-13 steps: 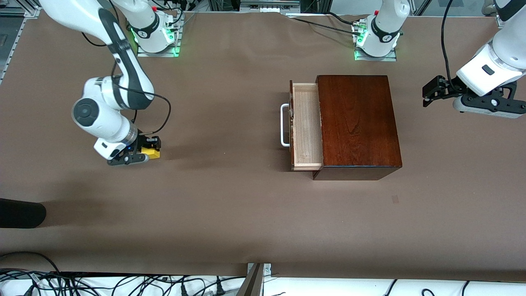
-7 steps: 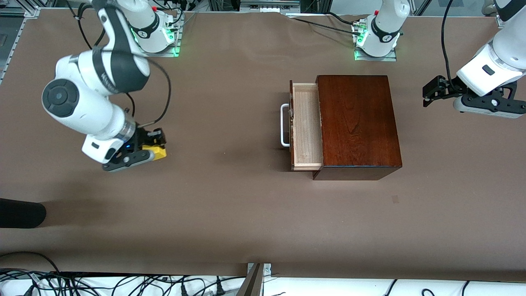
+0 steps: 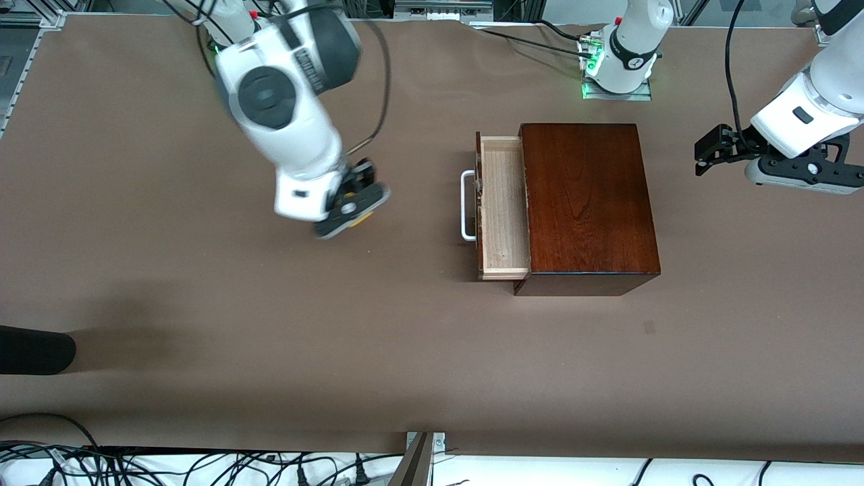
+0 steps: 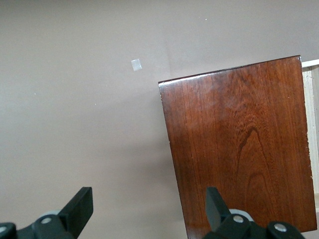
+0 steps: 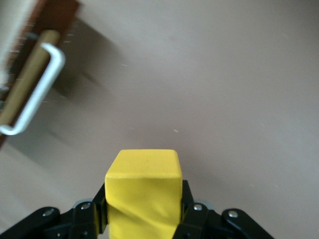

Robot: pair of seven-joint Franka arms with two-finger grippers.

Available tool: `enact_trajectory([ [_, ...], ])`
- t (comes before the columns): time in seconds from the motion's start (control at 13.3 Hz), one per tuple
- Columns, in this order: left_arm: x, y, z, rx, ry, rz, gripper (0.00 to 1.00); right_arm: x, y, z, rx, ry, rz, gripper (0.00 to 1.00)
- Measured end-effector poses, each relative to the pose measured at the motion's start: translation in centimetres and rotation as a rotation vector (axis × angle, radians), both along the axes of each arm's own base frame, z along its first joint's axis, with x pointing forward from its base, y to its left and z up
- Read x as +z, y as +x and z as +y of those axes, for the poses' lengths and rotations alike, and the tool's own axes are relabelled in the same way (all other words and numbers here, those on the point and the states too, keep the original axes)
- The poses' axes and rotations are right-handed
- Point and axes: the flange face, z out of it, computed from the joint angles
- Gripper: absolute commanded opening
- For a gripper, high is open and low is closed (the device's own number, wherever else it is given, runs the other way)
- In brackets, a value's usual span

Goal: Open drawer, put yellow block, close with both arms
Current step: 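Carry the yellow cube with the right gripper over the open drawer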

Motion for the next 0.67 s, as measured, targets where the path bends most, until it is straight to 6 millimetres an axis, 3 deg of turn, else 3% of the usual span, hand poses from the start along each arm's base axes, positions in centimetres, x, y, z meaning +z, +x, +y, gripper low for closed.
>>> enact_trajectory([
  [0.38, 0.0, 0.0, 0.0, 0.000, 0.000, 0.000, 1.00, -0.6, -4.8, 11.4, 0.243, 0.041, -0.040, 0.00],
  [0.67, 0.0, 0.0, 0.0, 0.001, 0.000, 0.001, 1.00, -2.4, -6.6, 17.5, 0.406, 0.074, -0.085, 0.00],
])
